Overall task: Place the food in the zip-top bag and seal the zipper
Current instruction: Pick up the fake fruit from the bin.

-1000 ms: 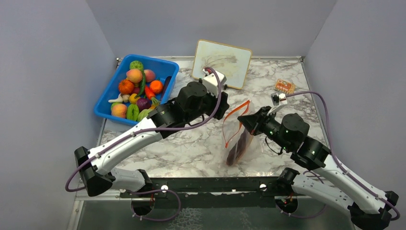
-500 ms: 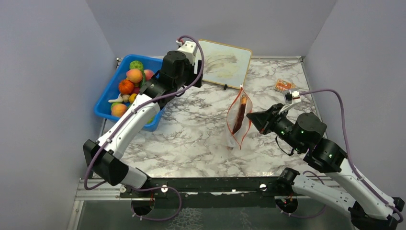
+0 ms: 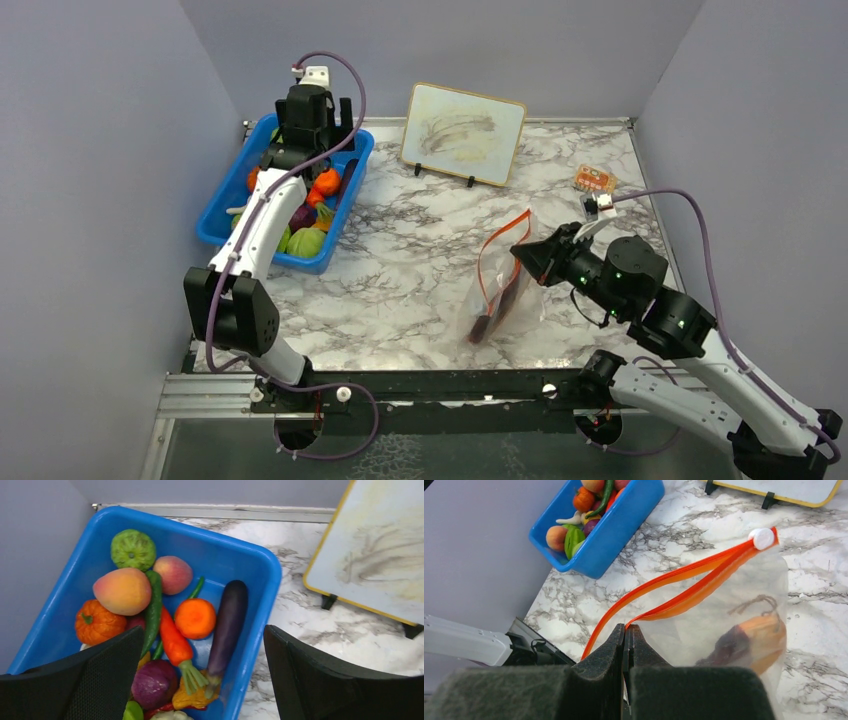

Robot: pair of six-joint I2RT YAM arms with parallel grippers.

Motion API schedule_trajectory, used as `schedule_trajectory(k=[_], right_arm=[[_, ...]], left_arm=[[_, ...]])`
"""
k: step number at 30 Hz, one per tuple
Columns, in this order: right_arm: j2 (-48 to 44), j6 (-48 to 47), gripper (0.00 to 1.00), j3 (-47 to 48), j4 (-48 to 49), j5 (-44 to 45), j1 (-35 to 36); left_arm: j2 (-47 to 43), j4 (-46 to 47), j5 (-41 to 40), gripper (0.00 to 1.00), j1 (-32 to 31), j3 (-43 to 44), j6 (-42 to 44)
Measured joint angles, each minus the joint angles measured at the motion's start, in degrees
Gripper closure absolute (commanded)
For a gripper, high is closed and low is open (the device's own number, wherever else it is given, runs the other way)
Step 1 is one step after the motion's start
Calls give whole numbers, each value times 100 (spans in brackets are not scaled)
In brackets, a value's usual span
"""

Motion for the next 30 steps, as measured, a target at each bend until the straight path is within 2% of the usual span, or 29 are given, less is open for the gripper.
schedule_trajectory(k=[7,10,23,30], right_arm=[[120,201,99,2,-87,-81,0],[157,269,99,2,-129,-83,0],[153,407,99,-4,-118,-214,0],[155,501,99,-22,-103,-321,0]], left_arm=[[197,417,-46,18,647,-234,9],[289,592,-11,19,870,-339,4],[994,1283,262,14,1829,-739,-166],[1375,1434,369,11,1906,-584,-164]])
